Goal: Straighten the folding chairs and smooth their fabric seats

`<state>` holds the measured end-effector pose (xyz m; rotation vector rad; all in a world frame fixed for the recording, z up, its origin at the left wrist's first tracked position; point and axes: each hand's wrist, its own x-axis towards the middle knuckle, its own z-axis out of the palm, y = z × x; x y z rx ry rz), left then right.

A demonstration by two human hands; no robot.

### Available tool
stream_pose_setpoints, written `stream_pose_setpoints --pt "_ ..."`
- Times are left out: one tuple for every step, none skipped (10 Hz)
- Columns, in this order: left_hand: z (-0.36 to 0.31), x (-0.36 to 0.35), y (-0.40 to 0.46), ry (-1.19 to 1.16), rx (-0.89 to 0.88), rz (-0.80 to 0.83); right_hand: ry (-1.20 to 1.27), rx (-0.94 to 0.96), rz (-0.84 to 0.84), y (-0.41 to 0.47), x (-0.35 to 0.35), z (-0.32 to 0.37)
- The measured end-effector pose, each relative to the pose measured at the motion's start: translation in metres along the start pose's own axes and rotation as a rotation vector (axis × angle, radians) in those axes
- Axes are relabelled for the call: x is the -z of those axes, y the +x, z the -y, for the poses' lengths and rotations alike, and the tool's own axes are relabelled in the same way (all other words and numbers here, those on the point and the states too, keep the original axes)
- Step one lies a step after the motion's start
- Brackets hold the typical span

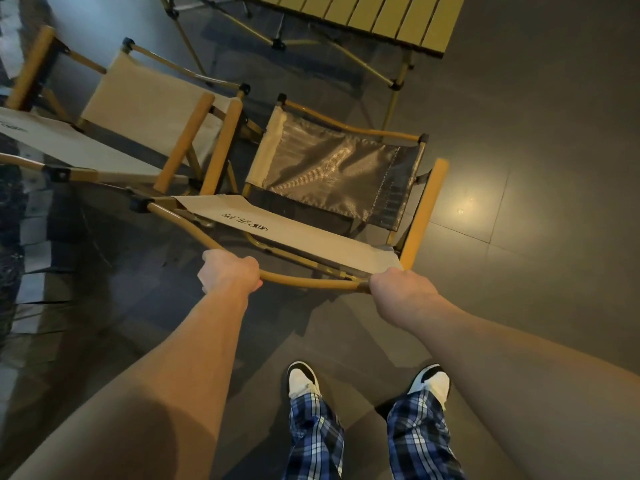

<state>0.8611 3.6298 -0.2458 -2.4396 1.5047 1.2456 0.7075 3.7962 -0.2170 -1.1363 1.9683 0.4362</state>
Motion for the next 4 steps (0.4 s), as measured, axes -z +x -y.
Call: stream_pose_setpoints --pt "-0.001 -0.001 -0.007 0.078 -0.042 -0.029 0.017 -0.003 -0.021 -0.001 -0.003 -0.001" --pt "-0.002 -0.002 -0.023 0.247 -0.108 -0.019 0.053 -0.015 -0.039 -0.006 -0.002 -0.004" --pt "-0.013 0.0 -0.043 0.384 -0.15 0.064 0.092 -0.018 -0.044 -0.018 0.004 -0.01" --pt "-0.037 -0.002 -0.07 0.509 -0.262 0.146 0.161 -0.007 -0.088 -0.032 0.022 -0.019"
